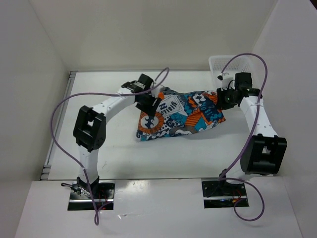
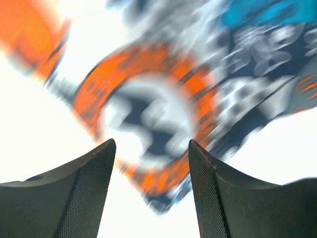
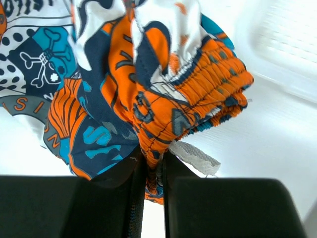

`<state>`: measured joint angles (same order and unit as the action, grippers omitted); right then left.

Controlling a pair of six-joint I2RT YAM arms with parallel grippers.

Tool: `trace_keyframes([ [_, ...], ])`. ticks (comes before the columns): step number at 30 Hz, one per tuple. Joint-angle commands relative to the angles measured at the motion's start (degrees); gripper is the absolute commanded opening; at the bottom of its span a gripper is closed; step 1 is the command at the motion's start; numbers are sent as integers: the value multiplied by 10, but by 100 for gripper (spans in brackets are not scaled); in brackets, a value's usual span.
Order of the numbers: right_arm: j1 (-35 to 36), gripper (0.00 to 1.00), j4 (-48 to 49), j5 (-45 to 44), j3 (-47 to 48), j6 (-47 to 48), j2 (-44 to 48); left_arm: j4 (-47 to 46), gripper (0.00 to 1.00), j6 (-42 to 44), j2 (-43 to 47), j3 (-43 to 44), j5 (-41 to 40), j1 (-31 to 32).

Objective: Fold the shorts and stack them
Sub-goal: Fold the shorts

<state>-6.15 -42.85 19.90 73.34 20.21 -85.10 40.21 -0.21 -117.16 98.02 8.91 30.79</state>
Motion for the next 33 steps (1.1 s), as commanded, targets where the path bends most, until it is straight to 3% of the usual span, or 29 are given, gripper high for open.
trace_keyframes([
  [1, -6, 0, -11, -23, 50, -9, 31, -9, 68, 2, 10, -37, 5, -34],
  [12, 19, 0, -51, -88, 177, -16, -43, -8, 68, 2, -128, 32, 38, -39],
  [13, 58, 0, -51, -118, 177, -16, -43, -8, 67, 2, -134, 32, 58, -39],
  [16, 136, 0, -40, -149, 177, -16, -55, -8, 49, 2, -149, 38, 94, -39],
  [18, 150, 0, -40, -149, 191, -40, -82, -3, 34, 2, -155, 44, 110, -39],
  [21, 179, 0, -29, -187, 222, -49, -122, -3, 23, 2, -155, 44, 122, -39],
  [26, 270, 0, -8, -220, 279, -103, -169, -3, 21, 2, -148, 44, 128, -49],
  [33, 337, 0, 8, -235, 384, -177, -266, -3, 20, 2, -148, 44, 128, -49],
])
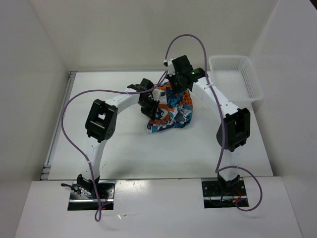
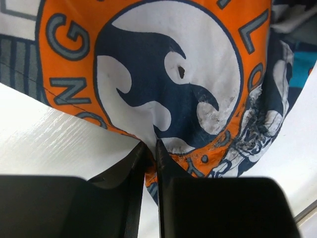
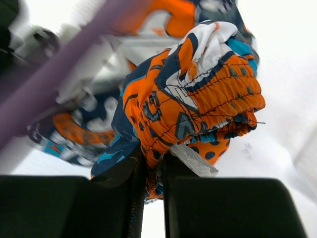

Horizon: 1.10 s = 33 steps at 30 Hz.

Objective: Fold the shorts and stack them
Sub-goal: Fold the shorts

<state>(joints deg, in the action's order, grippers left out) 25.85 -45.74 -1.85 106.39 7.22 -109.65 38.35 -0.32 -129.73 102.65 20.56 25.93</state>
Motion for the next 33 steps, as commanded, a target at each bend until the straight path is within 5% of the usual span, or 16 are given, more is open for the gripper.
trace_keyframes([
  [1, 18, 0, 37, -18, 58, -55, -28, 16, 20, 3, -23, 3, 12, -6],
  [8, 54, 0, 48, -19, 22, -83, -58, 16, 20, 3, -18, 3, 6, -31],
  [13, 75, 10, 62, -43, 57, -83, -90, 16, 36, 3, 10, -15, -4, -93],
  [15, 91, 21, 67, -43, 69, -77, -98, 16, 42, 3, 26, -20, 6, -123],
  [17, 104, 42, 67, -38, 77, -71, -105, 22, 47, 3, 40, -20, 19, -138],
  [19, 119, 55, 67, 6, 90, -66, -110, 22, 50, 3, 45, -20, 24, -145],
  [23, 140, 59, 62, 169, 139, -47, -104, 27, 54, 3, 45, -20, 24, -162],
  [26, 152, 60, 57, 212, 156, -29, -99, 38, 54, 3, 40, 3, 24, -191],
  [33, 140, 60, 82, 19, -5, 60, 29, 58, 60, 3, 121, 60, -18, -182],
])
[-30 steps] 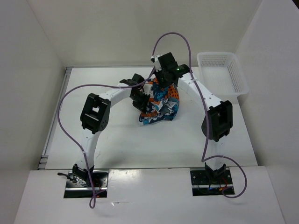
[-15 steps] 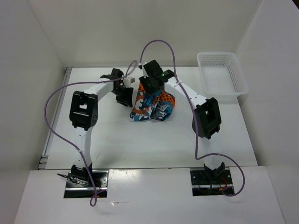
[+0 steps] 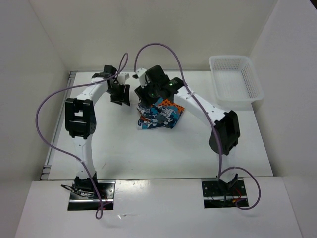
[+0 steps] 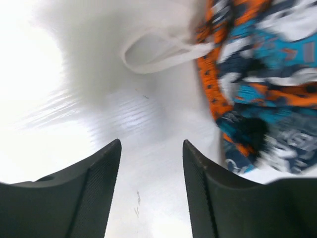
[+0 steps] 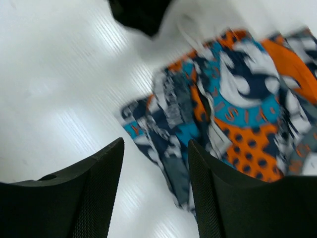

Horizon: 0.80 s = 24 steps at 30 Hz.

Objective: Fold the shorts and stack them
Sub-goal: Fold the shorts

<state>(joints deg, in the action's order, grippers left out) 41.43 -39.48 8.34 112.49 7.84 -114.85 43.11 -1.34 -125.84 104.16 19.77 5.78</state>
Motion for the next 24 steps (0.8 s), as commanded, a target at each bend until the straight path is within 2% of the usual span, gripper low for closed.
trace_keyframes([
  [1, -23, 59, 33, -96, -95, 61, 94, 10, 62, 13, 90, 45, -10, 30],
  [2, -38, 59, 39, -102, -146, 67, 104, 10, 64, 13, 90, 45, 3, 54],
  [4, -49, 58, 65, -126, -192, 86, 127, 10, 65, 13, 99, 51, 4, 78],
  [5, -56, 58, 77, -140, -235, 96, 127, 10, 65, 13, 90, 51, -18, 102],
  [8, -56, 57, 102, -160, -292, 121, 140, 10, 65, 13, 58, 56, -65, 128],
  [9, -56, 57, 107, -139, -301, 121, 140, 16, 65, 13, 46, 47, -85, 139],
  [13, -56, 58, 121, -132, -347, 121, 133, -10, 64, 13, 39, -23, -132, 158],
  [15, -56, 52, 133, -137, -360, 121, 126, -24, 59, 13, 39, -63, -138, 158],
  [16, -56, 44, 133, -137, -365, 121, 120, -30, 56, 13, 32, -70, -143, 158],
  [17, -56, 41, 133, -137, -376, 121, 120, -30, 52, 13, 31, -77, -143, 158],
  [22, -56, 17, 145, -112, -426, 132, 115, -43, 50, 13, 33, -120, -138, 158],
  [24, -56, 11, 145, -91, -438, 138, 115, -43, 50, 13, 40, -137, -138, 158],
])
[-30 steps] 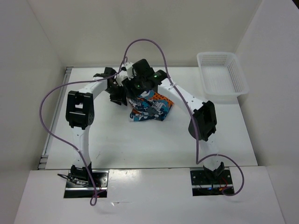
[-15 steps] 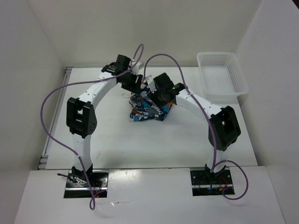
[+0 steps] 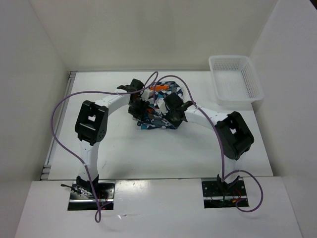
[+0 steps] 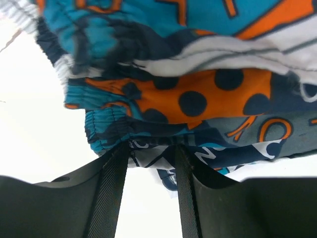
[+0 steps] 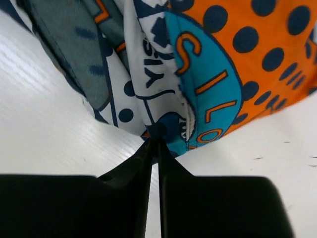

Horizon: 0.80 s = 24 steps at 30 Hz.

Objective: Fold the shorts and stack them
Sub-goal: Fold the shorts

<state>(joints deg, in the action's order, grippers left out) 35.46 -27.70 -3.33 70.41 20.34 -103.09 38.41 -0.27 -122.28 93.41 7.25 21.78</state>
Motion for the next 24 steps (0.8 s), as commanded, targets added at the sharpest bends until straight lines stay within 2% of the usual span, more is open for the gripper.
trace_keyframes([
  [1, 4, 8, 27, 39, -18, 13, -8, 4, 50, 3, 17, -36, -7, -2],
  [2, 4, 2, 27, 39, -18, 13, -8, 4, 51, 3, 22, -42, 3, -2],
  [3, 4, 0, 27, 46, -18, 19, -8, 4, 52, 3, 27, -52, 3, -2],
  [8, 4, 0, 8, 18, -6, 65, 17, 10, 57, 3, 71, -66, 10, -2],
  [10, 4, 0, 18, 7, -18, 87, 55, 17, 57, 3, 71, -66, 5, -2],
  [12, 4, 0, 37, 7, -50, 123, 109, 30, 57, 3, 64, -60, -3, -2],
  [14, 4, 0, 56, 38, -95, 155, 153, 46, 57, 3, 58, -53, 39, -8],
  [15, 4, 16, 56, 74, -105, 174, 171, 52, 57, 3, 67, -41, 57, -14],
  [16, 4, 36, 39, 87, -111, 175, 194, 65, 57, 3, 79, -35, 72, -20],
  [17, 4, 50, 28, 94, -111, 175, 194, 74, 59, 3, 85, -28, 86, -27],
  [18, 4, 57, 14, 103, -104, 175, 200, 82, 60, 3, 92, -21, 107, -40],
  [21, -12, 61, -24, 129, -71, 175, 209, 110, 61, 3, 124, -13, 161, -73],
  [24, -12, 63, -7, 192, -36, 161, 218, 115, 62, 3, 141, -29, 202, -106],
])
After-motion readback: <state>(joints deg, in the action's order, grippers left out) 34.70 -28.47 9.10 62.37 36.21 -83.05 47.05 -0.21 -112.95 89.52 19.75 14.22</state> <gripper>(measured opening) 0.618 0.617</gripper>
